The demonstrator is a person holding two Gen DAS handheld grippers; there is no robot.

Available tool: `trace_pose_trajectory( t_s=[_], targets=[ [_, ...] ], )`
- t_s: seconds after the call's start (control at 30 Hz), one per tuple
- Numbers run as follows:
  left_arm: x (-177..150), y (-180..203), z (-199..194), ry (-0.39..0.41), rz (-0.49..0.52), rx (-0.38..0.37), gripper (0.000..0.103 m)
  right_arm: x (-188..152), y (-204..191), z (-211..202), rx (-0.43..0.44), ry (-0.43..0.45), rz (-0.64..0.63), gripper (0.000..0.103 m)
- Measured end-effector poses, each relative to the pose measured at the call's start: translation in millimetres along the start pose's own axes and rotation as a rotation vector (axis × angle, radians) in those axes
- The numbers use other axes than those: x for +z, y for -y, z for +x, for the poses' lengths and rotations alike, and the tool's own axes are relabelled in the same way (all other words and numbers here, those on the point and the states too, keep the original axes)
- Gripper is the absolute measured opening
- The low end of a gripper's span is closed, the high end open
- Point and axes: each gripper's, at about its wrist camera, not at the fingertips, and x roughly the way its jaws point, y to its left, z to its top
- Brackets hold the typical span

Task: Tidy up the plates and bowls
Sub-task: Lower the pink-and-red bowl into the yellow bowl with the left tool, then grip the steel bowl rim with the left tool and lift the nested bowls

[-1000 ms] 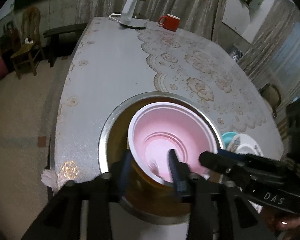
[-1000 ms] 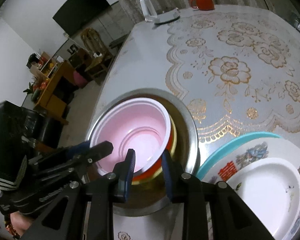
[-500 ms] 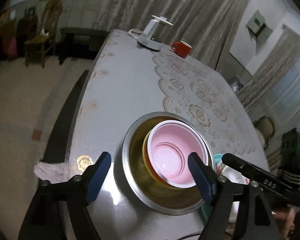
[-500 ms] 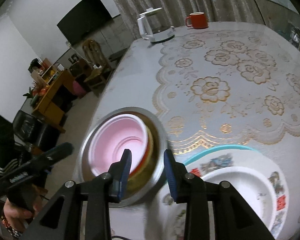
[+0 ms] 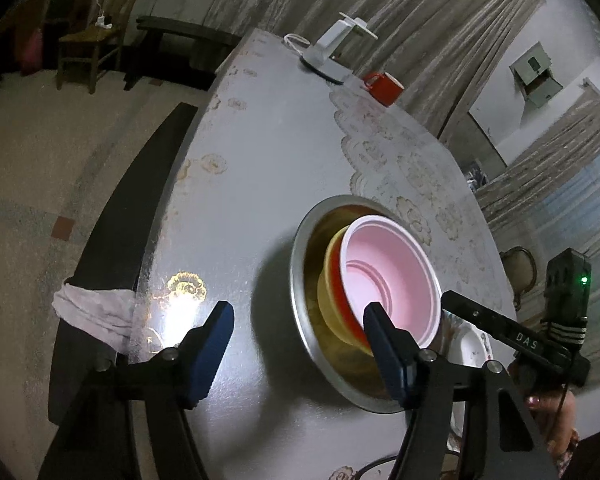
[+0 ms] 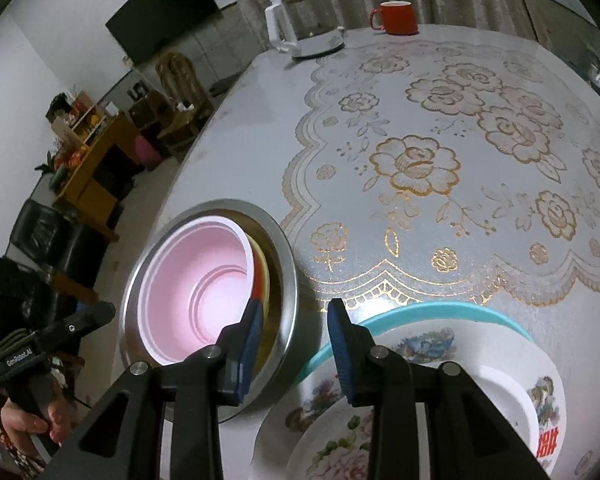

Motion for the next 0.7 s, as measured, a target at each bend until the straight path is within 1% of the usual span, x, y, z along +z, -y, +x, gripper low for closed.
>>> trace_pose_trajectory(
  t_s=[0.07,0.2,0.27,0.3,0.33,0.43,0.57,0.6,0.7],
  targets=[
    [-0.8,-1.8,4.0,-0.014,0.005,0.002,0.068,0.0,-0.7,4.8,0.013,-0.017,-0.011,0.033],
    [-2.0,-1.3,11.2,-0.031,0.025,0.011,0.065,-0.7,-5.1,12.3,0.006,-0.041,-0.058,0.028],
    [-2.8,-0.5,14.4,-0.037,0.041,0.011,0.061,-0.5,-5.8,16.1,0.003,-0.052,-0.071,0.026],
    [-3.6,0.2,16.2,-0.042,0.051,0.01,0.058,-0.4,-6.1,17.3,0.003,-0.056,-0.078,0.025],
    [-4.1,0.6,18.4,-0.049,0.057,0.006,0.052,-0.2,-6.1,20.3,0.002,-0.067,-0.086,0.025],
    [-6.1,1.7,23.2,-0.062,0.078,0.009,0.045,-0.6,-5.3,26.6,0.014,-0.086,-0.086,0.024],
    [-7.5,0.5,23.4,-0.058,0.099,-0.006,0.044,0.3,-7.6,33.8,0.017,-0.101,-0.102,0.023],
    [-8.0,0.2,23.7,-0.06,0.104,-0.015,0.044,0.4,-7.4,35.4,0.027,-0.105,-0.101,0.02],
    [-7.9,0.5,25.5,-0.073,0.111,-0.04,0.044,0.6,-8.0,37.4,0.046,-0.108,-0.102,0.018]
  ],
)
